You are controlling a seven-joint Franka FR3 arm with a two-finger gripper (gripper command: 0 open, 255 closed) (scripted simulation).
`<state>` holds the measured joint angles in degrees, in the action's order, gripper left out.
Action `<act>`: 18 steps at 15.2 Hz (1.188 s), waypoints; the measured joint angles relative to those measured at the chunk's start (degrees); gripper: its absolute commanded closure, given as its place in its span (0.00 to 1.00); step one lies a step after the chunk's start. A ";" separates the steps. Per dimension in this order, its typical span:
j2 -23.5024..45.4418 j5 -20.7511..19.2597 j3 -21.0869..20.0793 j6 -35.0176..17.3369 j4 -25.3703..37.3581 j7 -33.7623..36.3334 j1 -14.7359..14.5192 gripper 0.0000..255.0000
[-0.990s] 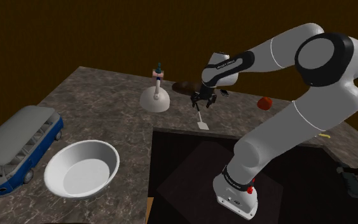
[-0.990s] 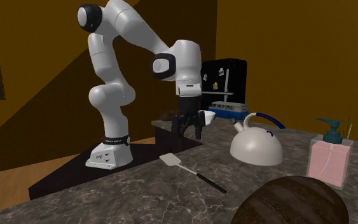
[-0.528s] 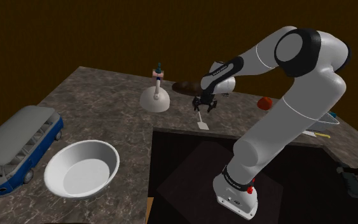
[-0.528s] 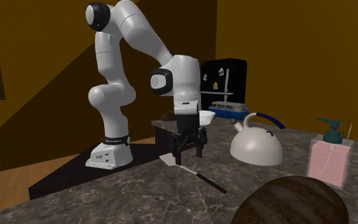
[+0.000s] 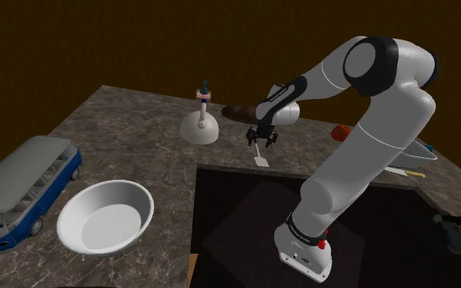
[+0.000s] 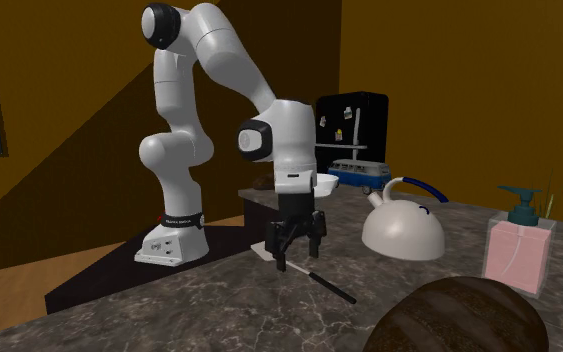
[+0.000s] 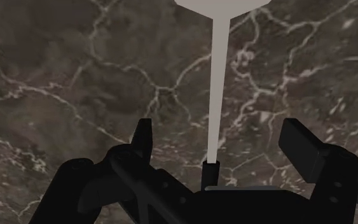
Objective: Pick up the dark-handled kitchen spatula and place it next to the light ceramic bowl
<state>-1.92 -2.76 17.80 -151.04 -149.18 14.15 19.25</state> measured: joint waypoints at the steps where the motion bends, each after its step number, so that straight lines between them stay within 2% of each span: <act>1: 0.02 0.01 0.00 -0.02 0.00 -0.01 0.00 0.00; 3: 0.02 0.01 0.00 -0.03 0.00 -0.01 0.00 0.00; 4: 0.02 0.01 0.00 -0.03 0.00 -0.01 0.00 1.00; 14: 0.02 0.01 0.00 -0.03 0.00 -0.01 0.00 1.00; 18: -2.67 -1.30 -0.01 2.68 0.15 0.81 0.24 1.00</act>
<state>-4.59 -4.06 17.79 -148.36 -149.04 14.96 19.48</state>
